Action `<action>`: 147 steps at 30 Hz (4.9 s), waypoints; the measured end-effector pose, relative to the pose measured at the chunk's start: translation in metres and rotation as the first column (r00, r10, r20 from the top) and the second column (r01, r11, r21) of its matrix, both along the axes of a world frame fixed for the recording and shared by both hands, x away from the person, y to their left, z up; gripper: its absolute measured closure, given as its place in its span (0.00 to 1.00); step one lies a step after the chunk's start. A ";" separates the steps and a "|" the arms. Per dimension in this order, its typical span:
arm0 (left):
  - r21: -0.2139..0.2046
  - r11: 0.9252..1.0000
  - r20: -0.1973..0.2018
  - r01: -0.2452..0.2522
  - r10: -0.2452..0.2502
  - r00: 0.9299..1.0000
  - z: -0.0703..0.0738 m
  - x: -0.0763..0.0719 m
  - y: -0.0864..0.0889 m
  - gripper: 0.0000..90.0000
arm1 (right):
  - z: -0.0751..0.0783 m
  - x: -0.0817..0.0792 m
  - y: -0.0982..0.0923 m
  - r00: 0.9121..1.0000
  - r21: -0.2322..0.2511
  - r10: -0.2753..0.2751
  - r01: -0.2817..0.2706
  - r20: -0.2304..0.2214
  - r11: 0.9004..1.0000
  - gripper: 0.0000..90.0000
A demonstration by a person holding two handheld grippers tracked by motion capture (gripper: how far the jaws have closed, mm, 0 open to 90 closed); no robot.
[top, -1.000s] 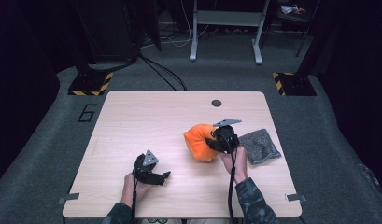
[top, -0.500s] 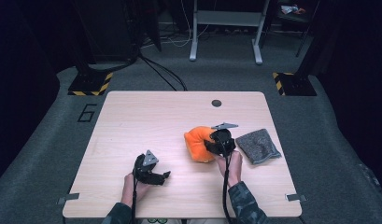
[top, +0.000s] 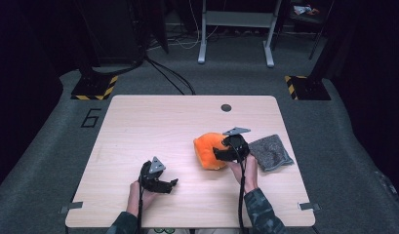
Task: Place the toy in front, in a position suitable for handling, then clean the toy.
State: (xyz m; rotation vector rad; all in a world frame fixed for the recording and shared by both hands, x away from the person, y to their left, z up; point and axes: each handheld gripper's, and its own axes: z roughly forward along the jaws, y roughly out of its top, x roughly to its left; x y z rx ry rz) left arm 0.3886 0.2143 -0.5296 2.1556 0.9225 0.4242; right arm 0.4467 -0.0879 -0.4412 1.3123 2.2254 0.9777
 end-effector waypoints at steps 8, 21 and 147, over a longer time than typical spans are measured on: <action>0.000 1.000 0.000 0.000 0.000 1.000 0.000 0.000 0.000 0.17 | 0.022 0.012 -0.014 0.991 -0.038 0.131 -0.130 0.019 0.991 0.18; 0.000 1.000 0.000 0.000 0.000 1.000 0.000 0.000 0.000 0.17 | -0.003 0.031 -0.006 0.945 -0.099 0.315 -0.323 -0.092 0.941 0.30; -0.099 0.993 0.089 0.070 -0.061 0.994 0.033 0.020 -0.078 0.86 | -0.060 0.018 -0.161 0.949 -0.148 -0.227 0.198 -0.218 0.969 0.26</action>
